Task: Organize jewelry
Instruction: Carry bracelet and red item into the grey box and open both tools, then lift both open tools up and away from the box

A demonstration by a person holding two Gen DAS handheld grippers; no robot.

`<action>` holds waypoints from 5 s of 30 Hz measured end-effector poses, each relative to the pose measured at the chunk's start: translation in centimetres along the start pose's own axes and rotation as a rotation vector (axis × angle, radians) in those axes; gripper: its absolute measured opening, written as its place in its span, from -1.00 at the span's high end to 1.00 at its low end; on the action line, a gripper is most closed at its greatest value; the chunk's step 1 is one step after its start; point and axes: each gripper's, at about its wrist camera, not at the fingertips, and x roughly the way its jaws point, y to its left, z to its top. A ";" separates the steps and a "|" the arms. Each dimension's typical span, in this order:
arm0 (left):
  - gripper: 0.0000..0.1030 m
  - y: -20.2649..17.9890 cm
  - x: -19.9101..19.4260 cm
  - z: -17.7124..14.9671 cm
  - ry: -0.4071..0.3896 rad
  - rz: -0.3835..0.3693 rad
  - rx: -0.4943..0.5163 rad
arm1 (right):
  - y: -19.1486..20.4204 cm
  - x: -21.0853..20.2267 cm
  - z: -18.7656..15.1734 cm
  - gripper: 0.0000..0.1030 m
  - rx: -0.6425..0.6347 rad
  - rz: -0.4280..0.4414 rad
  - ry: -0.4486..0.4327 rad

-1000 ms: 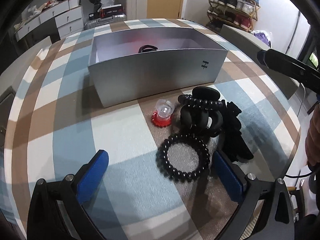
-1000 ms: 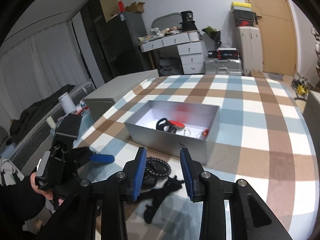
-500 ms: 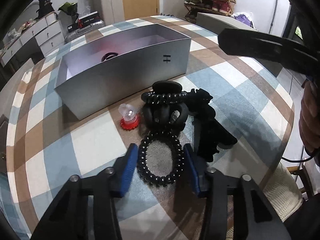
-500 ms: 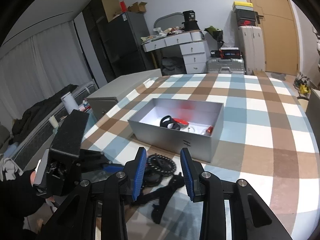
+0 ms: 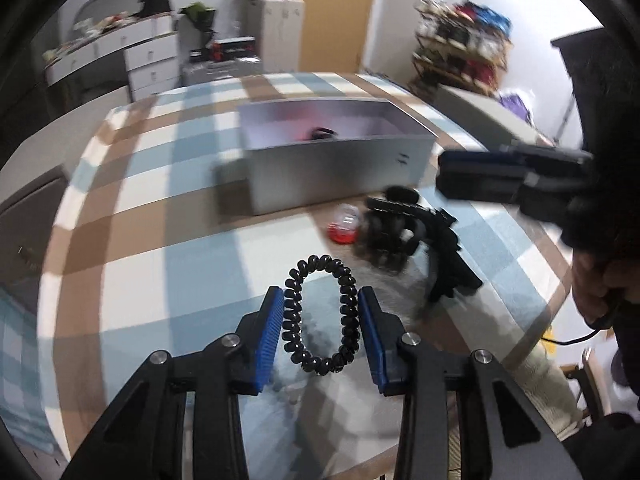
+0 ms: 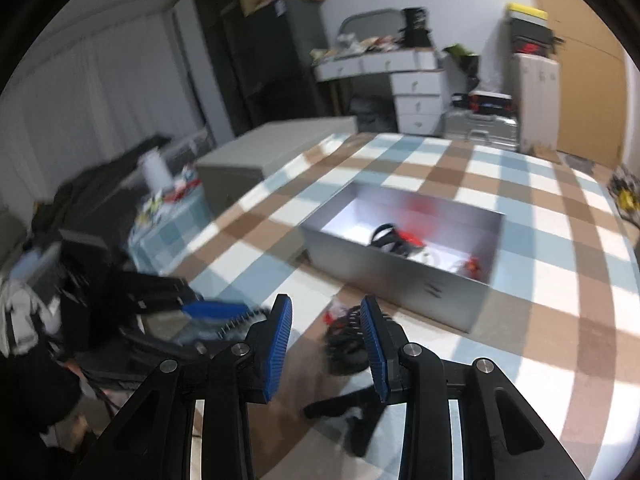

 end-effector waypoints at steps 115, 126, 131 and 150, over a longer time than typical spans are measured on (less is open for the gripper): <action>-0.14 -1.6 7.1 12.9 -0.064 -0.059 -0.050 | -13.5 3.9 3.9 0.70 0.288 0.012 -0.187; -0.28 -2.5 3.5 11.6 -0.113 0.038 -0.038 | -12.3 -2.2 3.2 -0.15 0.323 -0.045 -0.306; -0.36 -3.2 1.7 10.9 -0.155 0.067 -0.032 | -10.9 -5.4 2.5 -0.73 0.321 -0.097 -0.364; -0.62 -3.7 -2.8 6.7 -0.263 0.149 -0.114 | -3.6 -11.5 -1.1 -1.00 0.179 -0.192 -0.387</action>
